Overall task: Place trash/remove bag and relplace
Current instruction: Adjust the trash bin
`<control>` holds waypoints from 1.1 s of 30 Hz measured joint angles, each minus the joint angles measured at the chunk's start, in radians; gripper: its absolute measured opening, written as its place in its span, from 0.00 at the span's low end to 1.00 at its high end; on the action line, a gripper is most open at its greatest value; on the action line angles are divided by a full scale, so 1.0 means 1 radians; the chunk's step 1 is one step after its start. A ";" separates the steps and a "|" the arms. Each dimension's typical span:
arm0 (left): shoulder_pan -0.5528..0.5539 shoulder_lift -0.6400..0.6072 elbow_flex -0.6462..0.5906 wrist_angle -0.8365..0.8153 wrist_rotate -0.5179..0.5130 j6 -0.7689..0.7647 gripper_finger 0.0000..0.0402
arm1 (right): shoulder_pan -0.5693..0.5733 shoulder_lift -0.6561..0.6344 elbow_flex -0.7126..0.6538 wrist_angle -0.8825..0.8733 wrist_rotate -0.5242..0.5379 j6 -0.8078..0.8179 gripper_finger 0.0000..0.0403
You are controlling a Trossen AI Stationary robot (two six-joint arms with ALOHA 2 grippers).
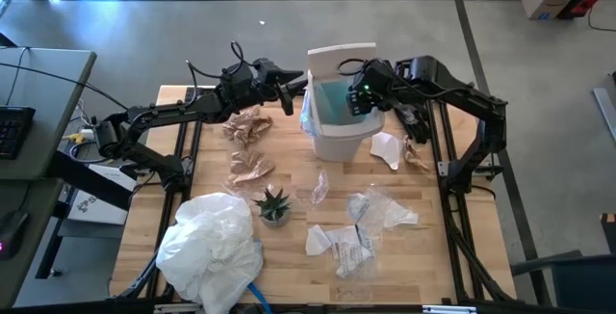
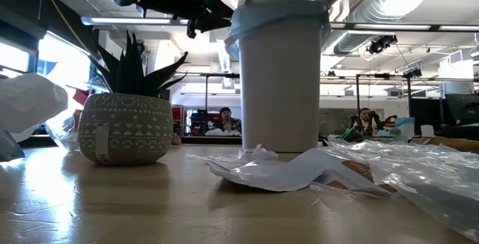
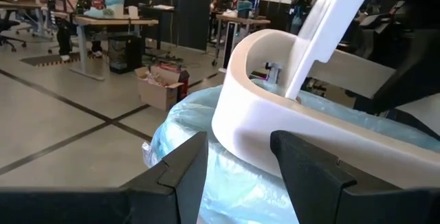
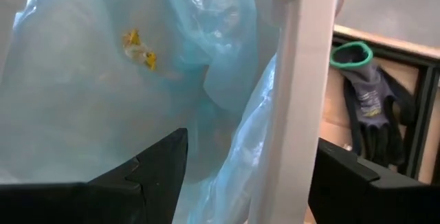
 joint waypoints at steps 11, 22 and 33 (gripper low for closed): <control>0.004 0.003 0.000 0.091 -0.050 0.000 0.39 | -0.064 0.003 0.000 0.044 0.009 -0.015 0.59; 0.031 0.186 0.152 -0.015 -0.094 0.020 0.39 | -0.057 0.024 0.000 0.006 0.007 -0.015 0.59; 0.053 0.197 0.178 0.015 -0.074 0.037 0.39 | -0.010 0.025 0.000 0.003 0.003 -0.020 0.59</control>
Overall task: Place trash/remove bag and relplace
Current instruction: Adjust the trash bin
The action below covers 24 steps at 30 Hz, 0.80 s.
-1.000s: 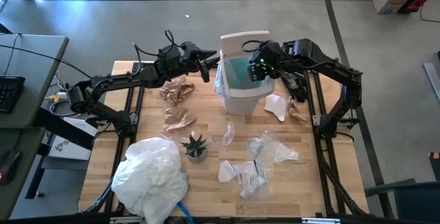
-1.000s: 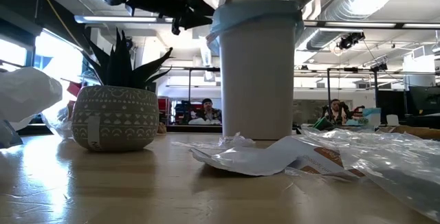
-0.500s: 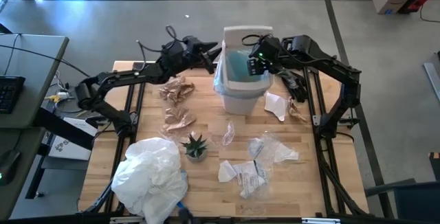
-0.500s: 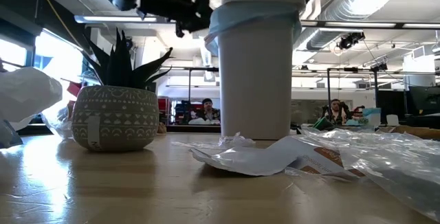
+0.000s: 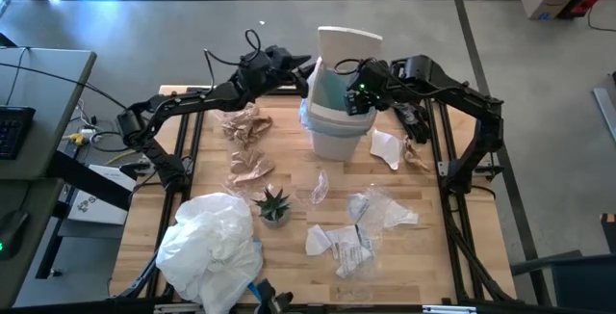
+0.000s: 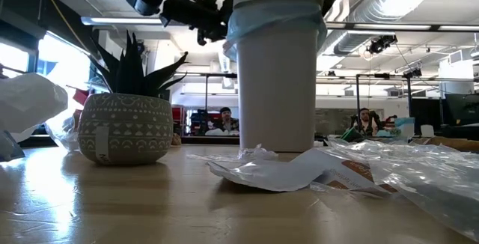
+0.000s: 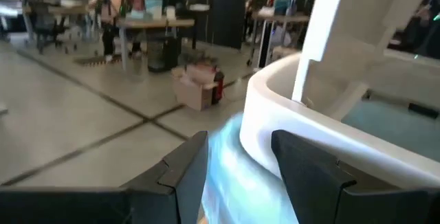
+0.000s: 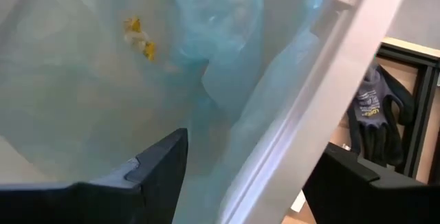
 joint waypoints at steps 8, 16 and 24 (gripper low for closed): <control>0.003 -0.012 0.000 -0.012 0.007 0.003 0.39 | 0.022 0.000 0.000 0.000 0.004 -0.007 0.59; 0.005 -0.013 0.000 -0.017 0.012 0.000 0.39 | 0.024 0.000 0.000 -0.002 -0.020 -0.006 0.59; 0.008 -0.013 0.024 -0.054 0.007 0.007 0.39 | -0.019 0.000 0.000 0.003 -0.051 0.009 0.56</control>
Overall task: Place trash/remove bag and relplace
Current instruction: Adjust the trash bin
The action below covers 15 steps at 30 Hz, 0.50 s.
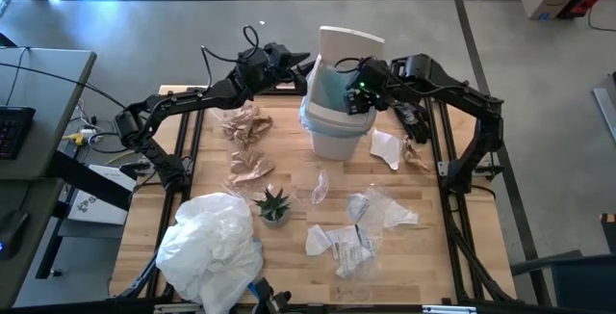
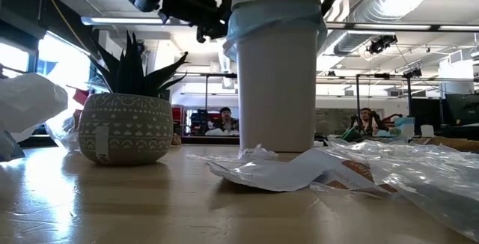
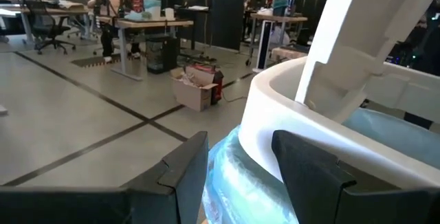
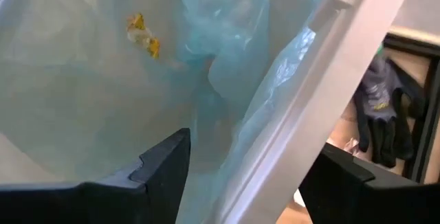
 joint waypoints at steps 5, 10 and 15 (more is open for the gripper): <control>0.000 0.000 0.000 -0.018 0.003 0.001 0.39 | -0.035 -0.001 0.000 -0.002 -0.084 -0.008 0.55; 0.005 0.000 0.000 -0.037 0.005 0.002 0.39 | -0.074 -0.002 0.000 0.000 -0.162 -0.016 0.55; 0.005 0.000 0.000 -0.047 0.004 0.002 0.39 | -0.138 -0.002 0.000 0.000 -0.236 -0.039 0.55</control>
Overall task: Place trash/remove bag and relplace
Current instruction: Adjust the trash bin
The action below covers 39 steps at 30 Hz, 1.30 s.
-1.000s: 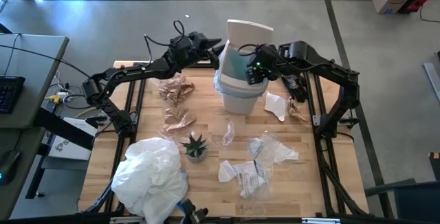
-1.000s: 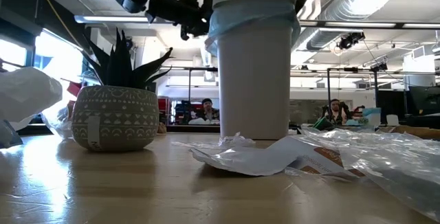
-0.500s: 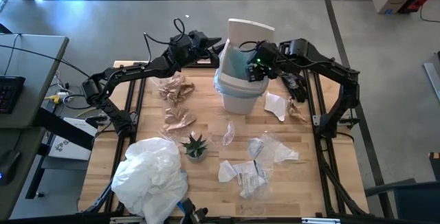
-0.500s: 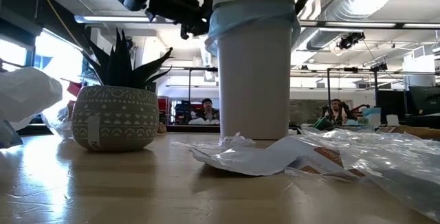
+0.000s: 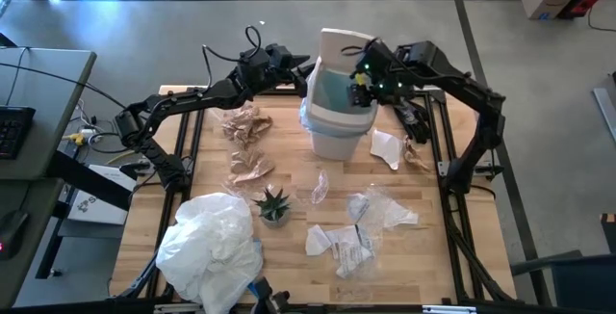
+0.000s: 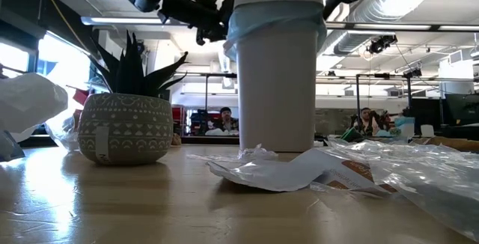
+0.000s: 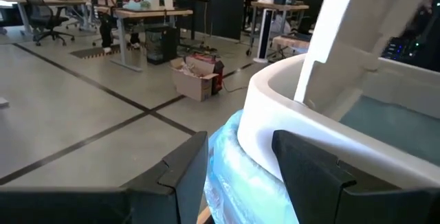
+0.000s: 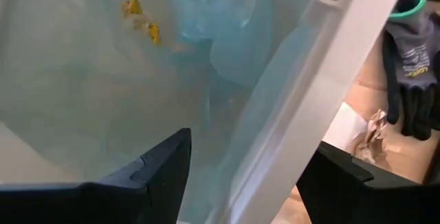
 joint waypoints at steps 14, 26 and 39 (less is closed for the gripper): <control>0.001 -0.001 0.001 -0.019 0.011 -0.001 0.39 | -0.104 -0.006 0.000 -0.003 -0.188 -0.100 0.53; -0.002 0.002 -0.001 -0.048 0.037 0.002 0.39 | -0.132 -0.055 0.000 0.001 -0.163 -0.075 0.60; -0.003 0.002 -0.001 -0.043 0.031 -0.009 0.39 | -0.116 -0.021 0.001 -0.004 -0.079 -0.081 0.60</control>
